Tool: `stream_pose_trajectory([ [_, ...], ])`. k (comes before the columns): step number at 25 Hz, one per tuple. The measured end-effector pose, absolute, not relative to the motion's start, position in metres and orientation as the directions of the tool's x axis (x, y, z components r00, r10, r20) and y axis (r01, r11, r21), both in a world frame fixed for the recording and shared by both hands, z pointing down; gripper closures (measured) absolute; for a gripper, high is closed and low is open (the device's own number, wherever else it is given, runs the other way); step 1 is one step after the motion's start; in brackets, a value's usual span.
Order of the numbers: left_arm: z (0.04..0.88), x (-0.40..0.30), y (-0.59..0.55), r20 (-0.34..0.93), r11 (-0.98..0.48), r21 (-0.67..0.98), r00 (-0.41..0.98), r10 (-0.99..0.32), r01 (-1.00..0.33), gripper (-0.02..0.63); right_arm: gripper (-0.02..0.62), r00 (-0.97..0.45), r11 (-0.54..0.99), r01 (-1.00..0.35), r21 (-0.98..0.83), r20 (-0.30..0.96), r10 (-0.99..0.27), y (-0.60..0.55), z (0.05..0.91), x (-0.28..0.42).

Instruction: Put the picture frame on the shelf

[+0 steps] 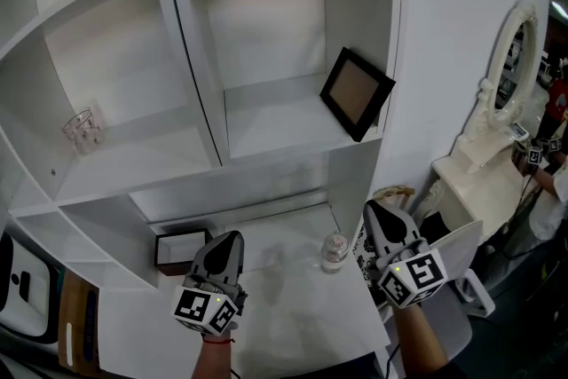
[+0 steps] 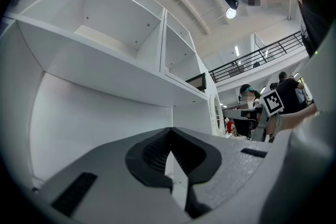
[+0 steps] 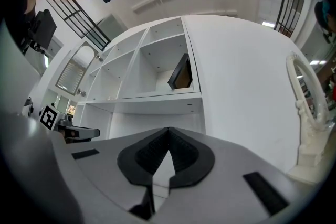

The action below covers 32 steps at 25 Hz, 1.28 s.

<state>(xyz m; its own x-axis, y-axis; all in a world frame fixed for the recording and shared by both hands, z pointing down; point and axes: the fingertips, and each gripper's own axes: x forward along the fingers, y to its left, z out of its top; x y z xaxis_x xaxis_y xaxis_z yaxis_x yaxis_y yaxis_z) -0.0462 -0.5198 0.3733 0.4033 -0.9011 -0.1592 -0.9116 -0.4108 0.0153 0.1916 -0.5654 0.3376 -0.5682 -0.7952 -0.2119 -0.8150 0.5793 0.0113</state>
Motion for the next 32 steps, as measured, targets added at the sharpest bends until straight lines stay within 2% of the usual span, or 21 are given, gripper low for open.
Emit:
stream_pose_trajectory([
  [32,0.42,-0.102,-0.493,-0.144,-0.264,0.0,0.261,-0.955,-0.965,0.601,0.591,-0.544,0.56,-0.827,-0.051,-0.181,-0.82,-0.561,0.408,0.211],
])
